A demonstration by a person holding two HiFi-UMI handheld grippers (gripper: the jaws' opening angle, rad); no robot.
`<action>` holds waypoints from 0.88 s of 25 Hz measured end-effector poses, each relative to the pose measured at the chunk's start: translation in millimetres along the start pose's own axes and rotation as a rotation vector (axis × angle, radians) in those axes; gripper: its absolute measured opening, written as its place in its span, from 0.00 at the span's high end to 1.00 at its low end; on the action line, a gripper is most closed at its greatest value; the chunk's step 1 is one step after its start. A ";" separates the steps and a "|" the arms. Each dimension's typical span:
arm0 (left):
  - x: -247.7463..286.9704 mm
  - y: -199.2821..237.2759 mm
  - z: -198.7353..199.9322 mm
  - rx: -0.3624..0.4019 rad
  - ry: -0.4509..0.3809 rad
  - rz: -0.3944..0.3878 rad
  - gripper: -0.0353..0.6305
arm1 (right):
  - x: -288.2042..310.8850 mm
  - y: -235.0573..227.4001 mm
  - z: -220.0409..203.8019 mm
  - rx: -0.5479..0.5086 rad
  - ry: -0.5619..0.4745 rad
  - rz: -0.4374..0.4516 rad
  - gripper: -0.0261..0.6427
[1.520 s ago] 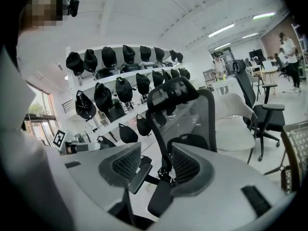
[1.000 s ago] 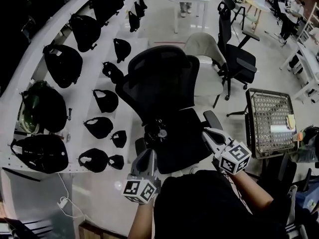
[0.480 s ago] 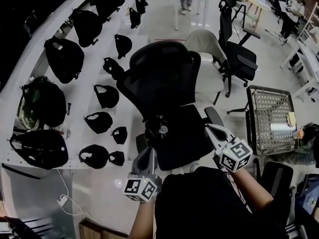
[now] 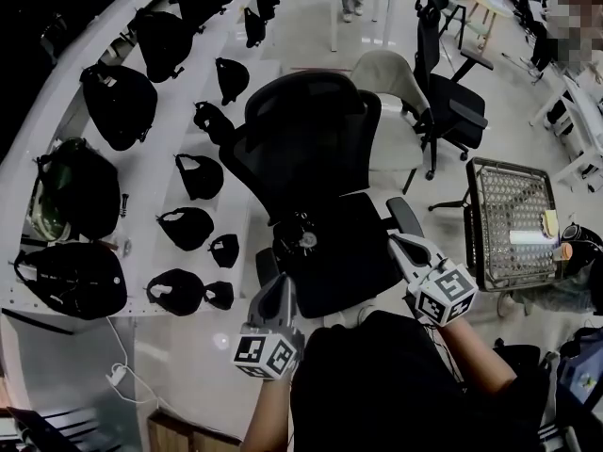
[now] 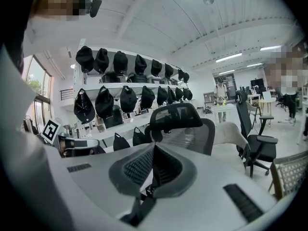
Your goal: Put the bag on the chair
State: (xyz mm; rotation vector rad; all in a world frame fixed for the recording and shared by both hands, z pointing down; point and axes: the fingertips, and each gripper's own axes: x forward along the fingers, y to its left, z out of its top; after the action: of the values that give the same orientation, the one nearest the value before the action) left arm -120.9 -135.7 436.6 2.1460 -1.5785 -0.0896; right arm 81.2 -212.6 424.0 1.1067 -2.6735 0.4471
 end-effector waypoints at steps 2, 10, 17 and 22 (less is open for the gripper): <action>-0.9 0.2 0.1 0.001 0.000 0.002 0.92 | 1.1 1.4 -0.6 -0.004 0.000 0.004 0.96; -3.9 0.5 -2.0 -0.005 0.003 0.010 0.92 | 1.0 -0.2 -3.2 -0.003 0.008 0.002 0.96; -5.1 2.8 -8.2 -0.016 0.015 0.007 0.92 | 1.6 0.0 -7.5 0.003 0.019 -0.004 0.96; -0.7 -0.3 -11.6 -0.024 0.029 -0.011 0.92 | -1.0 -1.9 -7.4 0.003 0.017 -0.015 0.96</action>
State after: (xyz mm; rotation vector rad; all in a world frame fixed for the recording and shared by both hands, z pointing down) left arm -117.1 -131.2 446.6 2.1283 -1.5417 -0.0803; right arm 83.8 -210.7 430.9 1.1172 -2.6492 0.4554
